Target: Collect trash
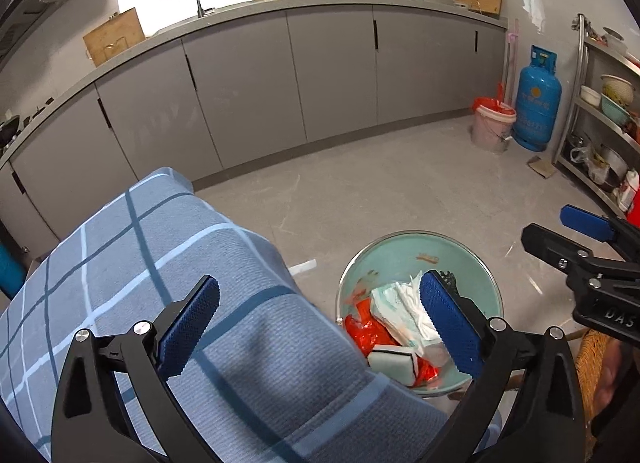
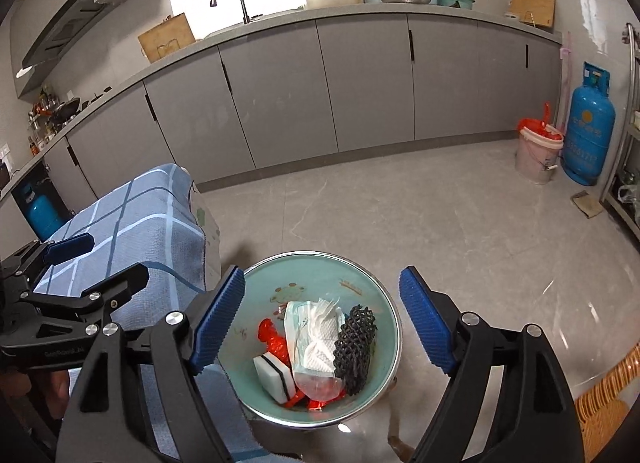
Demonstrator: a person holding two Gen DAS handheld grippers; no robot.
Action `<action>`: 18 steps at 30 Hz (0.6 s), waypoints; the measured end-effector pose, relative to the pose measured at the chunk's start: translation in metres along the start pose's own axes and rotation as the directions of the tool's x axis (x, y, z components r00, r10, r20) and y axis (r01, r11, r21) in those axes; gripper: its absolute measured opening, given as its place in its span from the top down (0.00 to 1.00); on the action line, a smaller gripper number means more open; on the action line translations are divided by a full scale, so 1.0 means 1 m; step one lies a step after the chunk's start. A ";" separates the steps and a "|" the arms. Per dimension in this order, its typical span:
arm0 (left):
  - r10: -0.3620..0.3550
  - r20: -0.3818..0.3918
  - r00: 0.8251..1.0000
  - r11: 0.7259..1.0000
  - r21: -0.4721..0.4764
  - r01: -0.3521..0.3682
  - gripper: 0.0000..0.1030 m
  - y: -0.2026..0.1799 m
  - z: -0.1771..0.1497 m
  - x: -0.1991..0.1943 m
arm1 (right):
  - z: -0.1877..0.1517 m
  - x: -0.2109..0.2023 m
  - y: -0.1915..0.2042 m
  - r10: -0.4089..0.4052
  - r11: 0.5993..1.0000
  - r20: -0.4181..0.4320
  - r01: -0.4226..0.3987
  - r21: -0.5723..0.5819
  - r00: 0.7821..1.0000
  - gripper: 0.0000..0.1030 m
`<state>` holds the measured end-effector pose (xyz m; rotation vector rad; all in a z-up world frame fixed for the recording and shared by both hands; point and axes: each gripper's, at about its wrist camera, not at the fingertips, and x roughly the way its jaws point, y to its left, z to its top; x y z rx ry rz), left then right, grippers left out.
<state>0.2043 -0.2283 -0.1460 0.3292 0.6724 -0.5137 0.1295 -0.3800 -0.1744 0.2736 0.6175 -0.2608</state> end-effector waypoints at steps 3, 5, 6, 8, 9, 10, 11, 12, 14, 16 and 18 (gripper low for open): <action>0.017 0.022 1.000 1.000 -0.004 -0.017 0.04 0.004 0.001 -0.011 | 0.001 -0.008 0.004 0.000 1.000 0.012 0.000 -0.008 1.000 0.21; 0.024 0.032 0.999 1.000 -0.011 -0.024 0.04 0.006 0.002 -0.017 | 0.001 -0.014 0.008 -0.001 1.000 0.023 0.002 -0.016 1.000 0.19; 0.024 0.035 0.999 1.000 -0.016 -0.023 0.04 0.008 0.002 -0.020 | 0.002 -0.016 0.010 0.000 1.000 0.027 0.001 -0.019 1.000 0.19; 0.023 0.043 0.999 0.999 -0.027 -0.022 0.04 0.012 0.002 -0.026 | 0.002 -0.019 0.014 0.003 1.000 0.030 -0.003 -0.024 1.000 0.19; 0.027 0.046 0.999 0.999 -0.028 -0.026 0.04 0.013 0.002 -0.028 | 0.002 -0.021 0.016 0.005 1.000 0.032 -0.004 -0.027 0.999 0.19; 0.028 0.051 0.998 0.999 -0.029 -0.027 0.04 0.014 0.002 -0.031 | 0.002 -0.023 0.018 0.006 1.000 0.035 -0.005 -0.031 0.999 0.19; 0.029 0.054 0.998 0.999 -0.030 -0.027 0.04 0.016 0.002 -0.033 | 0.002 -0.025 0.020 0.008 0.999 0.037 -0.007 -0.034 0.999 0.19; 0.030 0.059 0.998 0.999 -0.033 -0.028 0.04 0.017 0.002 -0.036 | 0.003 -0.026 0.022 0.010 0.999 0.038 -0.008 -0.035 0.999 0.19; 0.030 0.065 0.997 0.999 -0.036 -0.028 0.04 0.018 0.002 -0.040 | 0.003 -0.029 0.026 0.012 0.999 0.041 -0.010 -0.041 0.999 0.19; 0.030 0.071 0.997 0.999 -0.037 -0.027 0.04 0.020 0.002 -0.043 | 0.004 -0.031 0.028 0.014 0.999 0.044 -0.012 -0.046 0.999 0.19; 0.030 0.077 0.997 0.999 -0.042 -0.027 0.04 0.022 0.003 -0.047 | 0.006 -0.033 0.031 0.014 0.999 0.046 -0.012 -0.052 0.999 0.19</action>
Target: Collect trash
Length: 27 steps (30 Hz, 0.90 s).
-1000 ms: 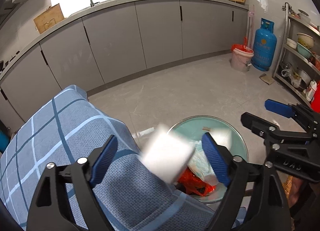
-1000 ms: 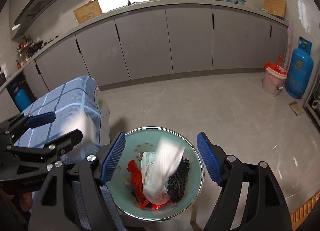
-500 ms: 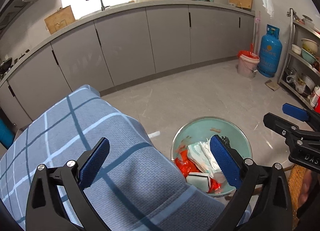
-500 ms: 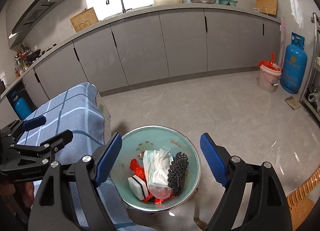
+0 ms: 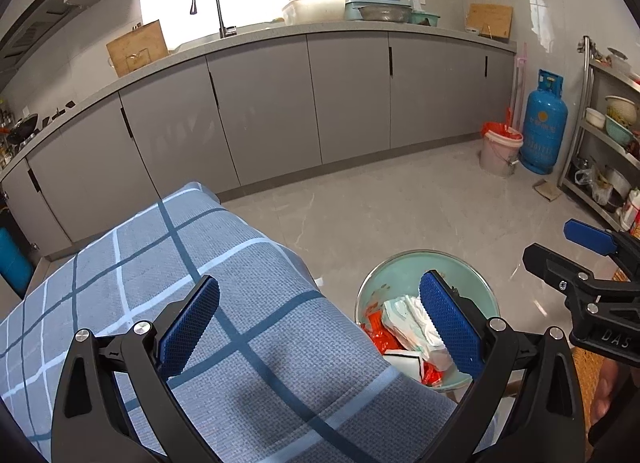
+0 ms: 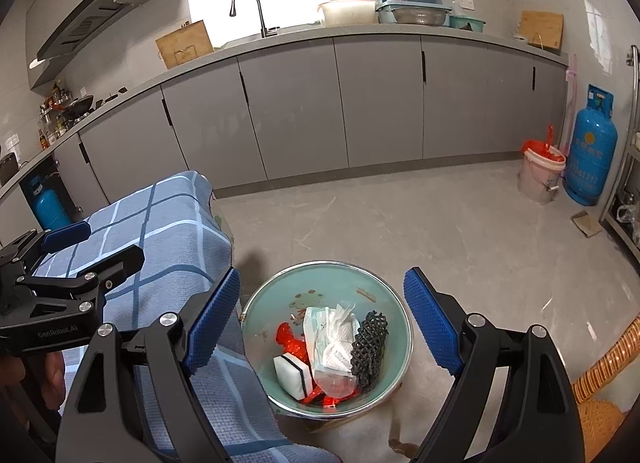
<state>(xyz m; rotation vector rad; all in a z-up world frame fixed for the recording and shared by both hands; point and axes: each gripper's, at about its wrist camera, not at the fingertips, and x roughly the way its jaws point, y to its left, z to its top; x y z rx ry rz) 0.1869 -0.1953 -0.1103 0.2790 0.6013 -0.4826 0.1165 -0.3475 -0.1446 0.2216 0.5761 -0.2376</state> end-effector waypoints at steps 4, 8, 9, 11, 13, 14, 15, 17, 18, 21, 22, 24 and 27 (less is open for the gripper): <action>0.000 0.008 1.000 1.000 -0.004 0.000 0.04 0.002 0.000 -0.004 | 0.001 -0.003 0.002 0.000 1.000 0.002 0.000 -0.003 1.000 0.19; 0.000 0.013 1.000 1.000 -0.007 0.000 0.04 0.005 0.001 -0.007 | 0.002 -0.004 0.005 0.000 1.000 0.003 0.000 -0.008 1.000 0.19; -0.002 0.015 1.000 1.000 -0.008 0.002 0.04 0.006 0.001 -0.008 | 0.002 -0.005 0.005 0.000 1.000 0.004 0.000 -0.011 1.000 0.19; -0.002 0.016 1.000 1.000 -0.009 0.003 0.04 0.005 0.001 -0.008 | 0.002 -0.005 0.007 0.001 1.000 0.004 0.000 -0.015 1.000 0.19; -0.002 0.015 1.000 1.000 -0.010 0.002 0.04 0.006 0.001 -0.008 | 0.003 -0.006 0.007 0.001 1.000 0.006 0.000 -0.017 1.000 0.19; -0.003 0.015 1.000 1.000 -0.010 0.003 0.04 0.006 0.001 -0.008 | 0.004 -0.006 0.007 0.001 1.000 0.006 -0.001 -0.018 1.000 0.19; -0.003 0.015 1.000 1.000 -0.010 0.003 0.04 0.007 0.001 -0.008 | 0.004 -0.006 0.008 0.001 1.000 0.007 -0.001 -0.019 1.000 0.19; 0.000 0.017 1.000 1.000 -0.010 0.000 0.04 0.006 0.001 -0.008 | 0.005 -0.006 0.009 0.001 1.000 0.008 -0.001 -0.022 1.000 0.19; -0.001 0.017 1.000 1.000 -0.011 0.001 0.04 0.007 0.000 -0.009 | 0.005 -0.006 0.009 0.001 1.000 0.008 -0.001 -0.022 1.000 0.19; 0.000 0.018 1.000 1.000 -0.008 0.001 0.04 0.008 0.001 -0.009 | 0.005 -0.006 0.010 0.001 1.000 0.008 0.000 -0.023 1.000 0.19; -0.002 0.017 1.000 1.000 -0.009 0.003 0.04 0.008 0.000 -0.009 | 0.006 -0.006 0.010 0.000 1.000 0.008 0.000 -0.024 1.000 0.19; -0.002 0.018 1.000 1.000 -0.009 0.003 0.04 0.008 0.001 -0.010 | 0.005 -0.006 0.010 0.001 1.000 0.008 -0.001 -0.024 1.000 0.19; -0.002 0.019 1.000 1.000 -0.009 0.002 0.04 0.008 0.002 -0.011 | 0.006 -0.007 0.011 0.002 1.000 0.010 -0.002 -0.027 1.000 0.19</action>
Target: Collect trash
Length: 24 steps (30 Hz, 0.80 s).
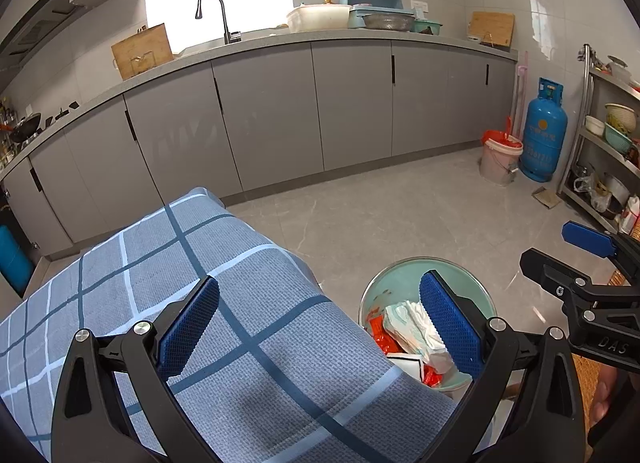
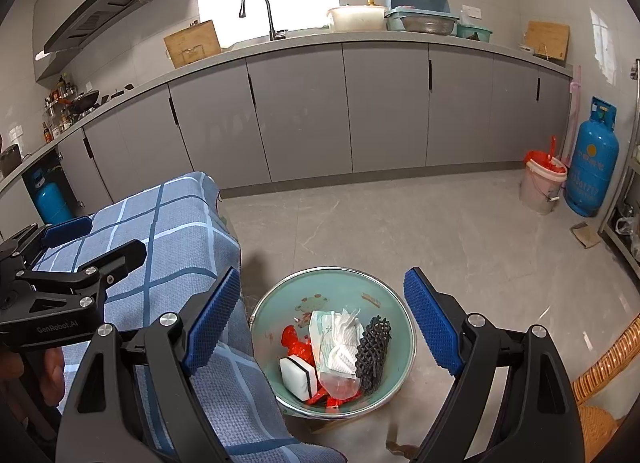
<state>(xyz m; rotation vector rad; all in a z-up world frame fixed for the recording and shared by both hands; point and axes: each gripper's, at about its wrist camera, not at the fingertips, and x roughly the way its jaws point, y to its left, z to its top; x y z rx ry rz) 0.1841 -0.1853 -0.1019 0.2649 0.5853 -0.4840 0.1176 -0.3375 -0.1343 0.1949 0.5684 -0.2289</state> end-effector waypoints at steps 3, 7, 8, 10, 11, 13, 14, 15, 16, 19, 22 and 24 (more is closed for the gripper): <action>0.000 0.000 1.000 1.000 -0.001 0.000 0.04 0.001 0.000 0.000 | 0.001 0.000 0.001 0.002 1.000 0.001 -0.002 -0.003 1.000 0.19; 0.003 0.001 1.000 1.000 -0.001 -0.003 0.04 0.002 0.000 -0.001 | 0.002 -0.001 0.001 0.003 1.000 0.003 -0.003 -0.005 1.000 0.19; 0.004 0.001 1.000 1.000 -0.001 -0.004 0.04 0.002 0.001 -0.001 | 0.002 -0.001 0.001 0.002 1.000 0.004 -0.002 -0.006 1.000 0.19; 0.003 0.000 1.000 1.000 0.000 -0.003 0.04 0.002 0.001 -0.001 | 0.002 -0.001 0.001 0.003 1.000 0.004 -0.003 -0.007 1.000 0.19; 0.005 0.000 1.000 1.000 0.002 -0.005 0.04 0.002 0.001 -0.001 | 0.003 -0.001 0.001 0.004 1.000 0.004 -0.004 -0.008 1.000 0.19; 0.004 0.000 1.000 1.000 0.004 -0.004 0.04 0.004 0.001 -0.002 | 0.004 -0.001 0.001 0.004 1.000 0.005 -0.004 -0.010 1.000 0.19; 0.007 0.000 1.000 1.000 0.006 -0.007 0.04 0.004 0.001 -0.002 | 0.004 -0.001 0.000 0.004 1.000 0.006 -0.004 -0.010 1.000 0.19; 0.009 0.000 1.000 1.000 0.006 -0.009 0.04 0.004 0.002 -0.002 | 0.004 -0.001 0.000 0.004 1.000 0.007 -0.004 -0.010 1.000 0.19; 0.003 0.001 1.000 1.000 0.009 -0.003 0.04 0.004 0.001 -0.003 | 0.005 -0.001 0.000 0.004 1.000 0.007 -0.004 -0.010 1.000 0.19; 0.005 0.011 1.000 1.000 0.013 -0.005 0.04 0.003 0.003 -0.004 | 0.005 -0.001 0.000 0.003 1.000 0.007 -0.003 -0.012 1.000 0.19; 0.002 0.016 1.000 1.000 0.017 -0.003 0.04 0.001 0.003 -0.006 | 0.005 -0.001 0.000 0.003 1.000 0.006 -0.003 -0.013 1.000 0.19; 0.003 0.019 1.000 1.000 0.020 -0.004 0.04 0.000 0.003 -0.007 | 0.006 -0.001 -0.001 0.003 1.000 0.005 -0.003 -0.013 1.000 0.19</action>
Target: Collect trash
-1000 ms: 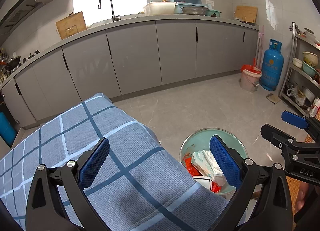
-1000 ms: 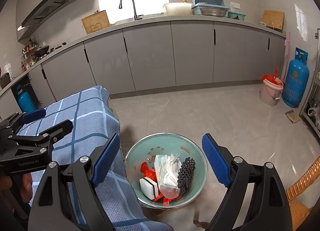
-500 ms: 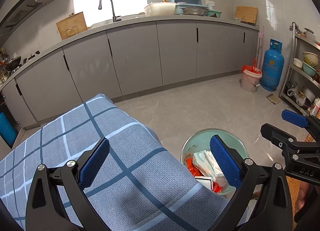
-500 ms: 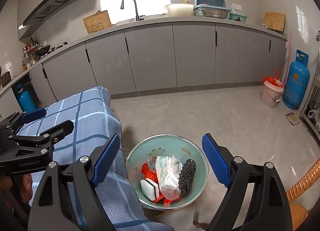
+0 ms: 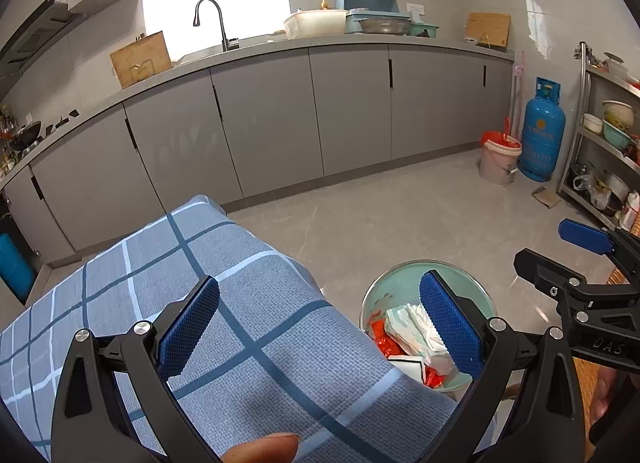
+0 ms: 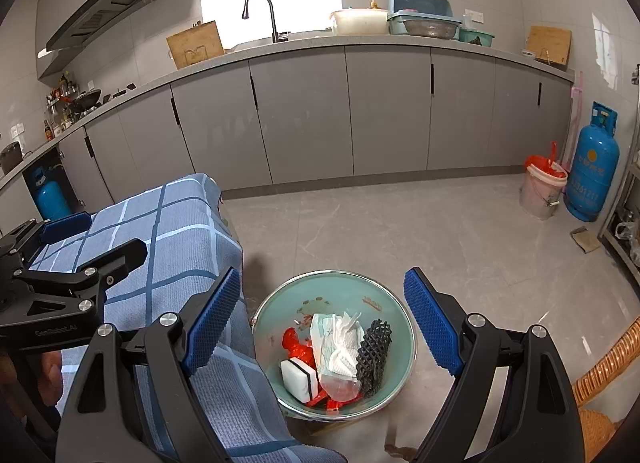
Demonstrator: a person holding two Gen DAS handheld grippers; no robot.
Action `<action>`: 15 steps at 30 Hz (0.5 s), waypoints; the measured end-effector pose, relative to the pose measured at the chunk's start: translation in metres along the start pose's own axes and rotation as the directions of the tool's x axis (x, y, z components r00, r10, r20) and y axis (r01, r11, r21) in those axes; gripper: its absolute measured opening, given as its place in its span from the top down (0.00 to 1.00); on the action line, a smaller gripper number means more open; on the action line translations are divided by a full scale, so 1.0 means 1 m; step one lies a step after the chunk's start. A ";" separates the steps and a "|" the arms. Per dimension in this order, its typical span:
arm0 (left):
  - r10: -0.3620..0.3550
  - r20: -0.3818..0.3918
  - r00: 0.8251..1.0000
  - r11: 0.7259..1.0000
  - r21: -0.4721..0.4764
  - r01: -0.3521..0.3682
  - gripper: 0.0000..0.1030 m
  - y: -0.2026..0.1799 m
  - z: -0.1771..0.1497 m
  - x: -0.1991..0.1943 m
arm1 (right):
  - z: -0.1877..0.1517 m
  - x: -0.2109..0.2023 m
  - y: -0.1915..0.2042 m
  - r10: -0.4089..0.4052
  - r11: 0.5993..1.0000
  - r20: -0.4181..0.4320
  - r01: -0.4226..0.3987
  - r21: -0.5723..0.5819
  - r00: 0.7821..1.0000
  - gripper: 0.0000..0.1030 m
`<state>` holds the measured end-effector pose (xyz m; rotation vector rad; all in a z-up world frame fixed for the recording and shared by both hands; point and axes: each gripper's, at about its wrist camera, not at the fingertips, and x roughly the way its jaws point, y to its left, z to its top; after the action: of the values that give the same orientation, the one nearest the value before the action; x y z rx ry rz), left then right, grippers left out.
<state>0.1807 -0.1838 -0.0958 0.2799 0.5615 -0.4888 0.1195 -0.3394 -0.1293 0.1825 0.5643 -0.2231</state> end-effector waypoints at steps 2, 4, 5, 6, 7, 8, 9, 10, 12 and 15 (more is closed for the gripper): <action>0.002 0.003 1.000 1.000 0.000 -0.002 0.04 -0.001 0.000 0.000 | 0.000 0.000 0.000 0.000 1.000 0.001 0.000 -0.001 1.000 0.19; 0.007 0.002 1.000 1.000 0.000 -0.007 0.04 -0.002 0.000 0.000 | 0.000 0.000 0.000 0.000 1.000 0.001 0.000 -0.001 1.000 0.19; 0.006 0.002 1.000 1.000 -0.001 -0.006 0.04 -0.002 0.000 0.000 | 0.000 0.000 0.000 0.000 1.000 0.001 0.000 -0.001 1.000 0.19; 0.007 0.001 1.000 1.000 -0.001 -0.007 0.04 -0.002 0.000 0.000 | 0.000 0.000 0.000 0.000 1.000 0.000 0.000 0.000 1.000 0.19; 0.008 0.000 1.000 1.000 0.001 -0.008 0.04 -0.003 0.000 0.000 | 0.000 0.000 0.000 0.000 1.000 0.000 0.000 0.000 1.000 0.19; 0.010 0.000 1.000 1.000 0.004 -0.010 0.04 -0.003 0.000 0.000 | 0.000 0.000 0.000 -0.001 1.000 -0.001 0.001 0.000 1.000 0.19; 0.011 0.001 1.000 1.000 0.006 -0.011 0.04 -0.004 -0.001 0.000 | 0.000 0.000 0.000 -0.001 1.000 -0.001 0.001 0.000 1.000 0.19; 0.011 -0.001 1.000 1.000 0.006 -0.011 0.04 -0.004 0.000 0.001 | 0.000 0.000 0.000 -0.002 1.000 -0.001 0.002 0.000 1.000 0.19; 0.011 -0.013 1.000 1.000 -0.001 -0.011 0.04 -0.004 -0.001 0.003 | 0.000 -0.001 -0.001 -0.002 1.000 -0.002 0.002 -0.001 1.000 0.19; 0.019 -0.022 1.000 1.000 -0.008 -0.019 0.04 -0.002 -0.001 0.005 | -0.001 -0.001 -0.001 -0.001 1.000 -0.002 0.001 -0.003 1.000 0.19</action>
<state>0.1833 -0.1867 -0.0998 0.2827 0.5820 -0.4655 0.1182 -0.3399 -0.1294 0.1800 0.5669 -0.2234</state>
